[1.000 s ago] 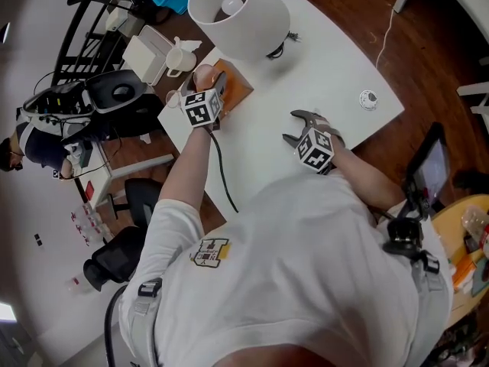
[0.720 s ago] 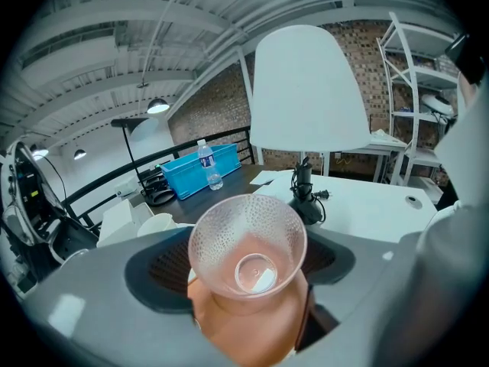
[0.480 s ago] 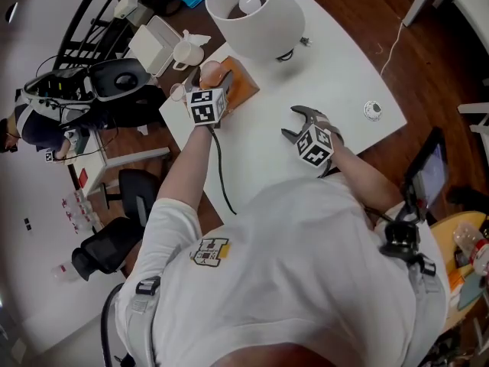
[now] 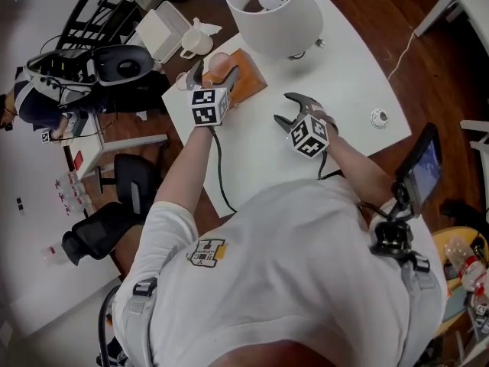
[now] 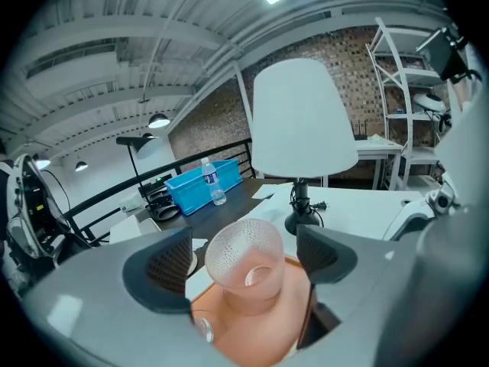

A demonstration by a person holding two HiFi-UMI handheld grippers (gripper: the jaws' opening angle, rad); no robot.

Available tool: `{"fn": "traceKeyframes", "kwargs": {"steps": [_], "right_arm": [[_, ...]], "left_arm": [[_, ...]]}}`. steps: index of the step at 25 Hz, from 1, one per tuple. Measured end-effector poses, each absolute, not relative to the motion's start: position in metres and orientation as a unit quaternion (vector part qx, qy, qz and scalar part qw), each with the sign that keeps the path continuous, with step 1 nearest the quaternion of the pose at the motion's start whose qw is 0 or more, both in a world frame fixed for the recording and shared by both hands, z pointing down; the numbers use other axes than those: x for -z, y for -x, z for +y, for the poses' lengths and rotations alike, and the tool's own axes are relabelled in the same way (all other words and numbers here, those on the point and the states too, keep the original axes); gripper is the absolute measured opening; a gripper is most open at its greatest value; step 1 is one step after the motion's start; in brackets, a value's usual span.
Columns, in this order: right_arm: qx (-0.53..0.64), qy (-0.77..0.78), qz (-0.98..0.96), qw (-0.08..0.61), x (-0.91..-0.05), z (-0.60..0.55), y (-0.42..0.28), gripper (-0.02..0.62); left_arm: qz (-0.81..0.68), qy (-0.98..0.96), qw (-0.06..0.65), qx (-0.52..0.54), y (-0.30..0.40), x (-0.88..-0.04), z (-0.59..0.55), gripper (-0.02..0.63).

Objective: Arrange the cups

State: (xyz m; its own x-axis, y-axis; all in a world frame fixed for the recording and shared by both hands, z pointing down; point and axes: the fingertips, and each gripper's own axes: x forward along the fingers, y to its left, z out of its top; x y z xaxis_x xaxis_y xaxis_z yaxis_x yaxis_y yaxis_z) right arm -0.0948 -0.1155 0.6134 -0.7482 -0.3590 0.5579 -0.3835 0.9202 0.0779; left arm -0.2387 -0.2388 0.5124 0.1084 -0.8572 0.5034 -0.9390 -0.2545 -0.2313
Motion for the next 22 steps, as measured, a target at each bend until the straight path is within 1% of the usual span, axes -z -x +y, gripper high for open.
{"fn": "traceKeyframes", "kwargs": {"steps": [4, 5, 7, 10, 15, 22], "right_arm": [[0.008, -0.206, -0.944, 0.256, -0.585, -0.144, 0.127, 0.278], [0.016, -0.206, -0.946, 0.249, -0.578, -0.152, 0.135, 0.276], [0.026, -0.204, -0.948, 0.241, -0.57, -0.167, 0.155, 0.275], [0.027, -0.212, -0.948, 0.235, -0.566, -0.193, 0.185, 0.276], [0.029, -0.202, -0.945, 0.254, -0.566, -0.216, 0.22, 0.302], [0.036, -0.198, -0.937, 0.286, -0.577, -0.225, 0.245, 0.302]], "left_arm": [[-0.618, -0.743, 0.065, -0.248, 0.232, -0.494, -0.21, 0.425], [-0.622, -0.742, 0.065, -0.241, 0.229, -0.491, -0.199, 0.405], [-0.627, -0.74, 0.074, -0.232, 0.227, -0.492, -0.175, 0.344], [-0.629, -0.735, 0.102, -0.234, 0.237, -0.511, -0.143, 0.321], [-0.654, -0.706, 0.161, -0.221, 0.257, -0.543, -0.109, 0.285], [-0.654, -0.699, 0.184, -0.222, 0.264, -0.559, -0.086, 0.275]]}}
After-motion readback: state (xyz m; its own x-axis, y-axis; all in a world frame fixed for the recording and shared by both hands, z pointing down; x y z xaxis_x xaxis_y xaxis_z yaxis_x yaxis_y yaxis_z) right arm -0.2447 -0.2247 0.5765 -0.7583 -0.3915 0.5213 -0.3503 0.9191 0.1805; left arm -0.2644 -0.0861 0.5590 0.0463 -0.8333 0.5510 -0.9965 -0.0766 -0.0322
